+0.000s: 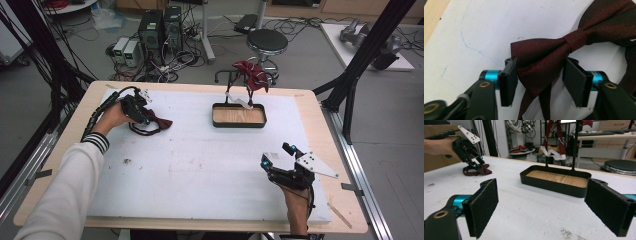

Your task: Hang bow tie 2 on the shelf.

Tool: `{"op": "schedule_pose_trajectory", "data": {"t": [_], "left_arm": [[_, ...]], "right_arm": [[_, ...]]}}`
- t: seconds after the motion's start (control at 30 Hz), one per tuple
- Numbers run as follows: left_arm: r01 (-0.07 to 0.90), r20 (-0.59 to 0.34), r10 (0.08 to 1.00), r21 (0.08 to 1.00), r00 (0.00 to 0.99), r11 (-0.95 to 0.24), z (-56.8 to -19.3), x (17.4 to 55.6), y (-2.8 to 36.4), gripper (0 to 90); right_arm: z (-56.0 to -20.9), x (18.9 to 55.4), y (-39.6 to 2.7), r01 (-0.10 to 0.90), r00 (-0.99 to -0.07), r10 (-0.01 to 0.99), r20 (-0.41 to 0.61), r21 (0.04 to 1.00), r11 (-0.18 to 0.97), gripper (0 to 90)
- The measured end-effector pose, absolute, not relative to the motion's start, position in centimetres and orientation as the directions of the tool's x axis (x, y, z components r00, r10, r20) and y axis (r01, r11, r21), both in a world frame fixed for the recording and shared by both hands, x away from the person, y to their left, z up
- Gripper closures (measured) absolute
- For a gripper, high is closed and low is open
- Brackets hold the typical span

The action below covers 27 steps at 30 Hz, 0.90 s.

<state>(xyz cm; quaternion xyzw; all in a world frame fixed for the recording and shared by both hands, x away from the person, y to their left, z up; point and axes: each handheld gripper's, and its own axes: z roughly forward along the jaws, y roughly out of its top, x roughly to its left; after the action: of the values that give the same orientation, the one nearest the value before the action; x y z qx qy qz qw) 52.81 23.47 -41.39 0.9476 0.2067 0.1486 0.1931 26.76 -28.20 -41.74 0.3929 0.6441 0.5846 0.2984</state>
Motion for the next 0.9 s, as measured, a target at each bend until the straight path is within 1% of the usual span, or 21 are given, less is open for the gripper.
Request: {"op": "schedule_pose_trajectory", "data": {"t": [0.17, 0.2, 0.23, 0.37, 0.6, 0.63, 0.7, 0.9], "left_arm": [[0.328, 0.196, 0.432, 0.407, 0.88, -0.852, -41.27, 52.95, 23.23, 55.9], [0.327, 0.194, 0.431, 0.407, 0.881, -0.853, -41.25, 52.93, 23.2, 58.7], [0.323, 0.194, 0.427, 0.409, 0.883, -0.854, -41.27, 52.9, 23.16, 63.4], [0.326, 0.19, 0.427, 0.405, 0.884, -0.854, -41.22, 52.9, 23.16, 65.7], [0.328, 0.211, 0.44, 0.413, 0.873, -0.849, -40.89, 52.59, 22.91, 77.3], [0.334, 0.209, 0.445, 0.414, 0.871, -0.847, -40.85, 52.54, 22.9, 80.1], [0.329, 0.212, 0.434, 0.396, 0.876, -0.857, -40.88, 52.49, 22.91, 81.9], [0.347, 0.21, 0.456, 0.407, 0.865, -0.845, -40.98, 52.32, 22.81, 83.5]], "right_arm": [[-41.76, 26.74, -28.15, 0.168, -0.514, 0.854, 0.081, 0.986, 0.008, 11.1], [-41.77, 26.76, -28.14, 0.168, -0.513, 0.854, 0.081, 0.986, 0.008, 11.2], [-41.77, 26.76, -28.14, 0.169, -0.513, 0.854, 0.081, 0.986, 0.008, 11.2], [-41.79, 26.78, -28.23, 0.165, -0.51, 0.857, 0.08, 0.986, 0.006, 11.2], [-41.81, 26.8, -28.13, 0.169, -0.512, 0.855, 0.081, 0.986, 0.008, 11.2], [-41.82, 26.83, -28.13, 0.167, -0.513, 0.855, 0.079, 0.986, 0.009, 11.2], [-41.84, 26.83, -28.11, 0.17, -0.513, 0.854, 0.08, 0.985, 0.01, 11.2], [-41.82, 26.81, -28.11, 0.168, -0.512, 0.855, 0.082, 0.986, 0.006, 11.2]]}}
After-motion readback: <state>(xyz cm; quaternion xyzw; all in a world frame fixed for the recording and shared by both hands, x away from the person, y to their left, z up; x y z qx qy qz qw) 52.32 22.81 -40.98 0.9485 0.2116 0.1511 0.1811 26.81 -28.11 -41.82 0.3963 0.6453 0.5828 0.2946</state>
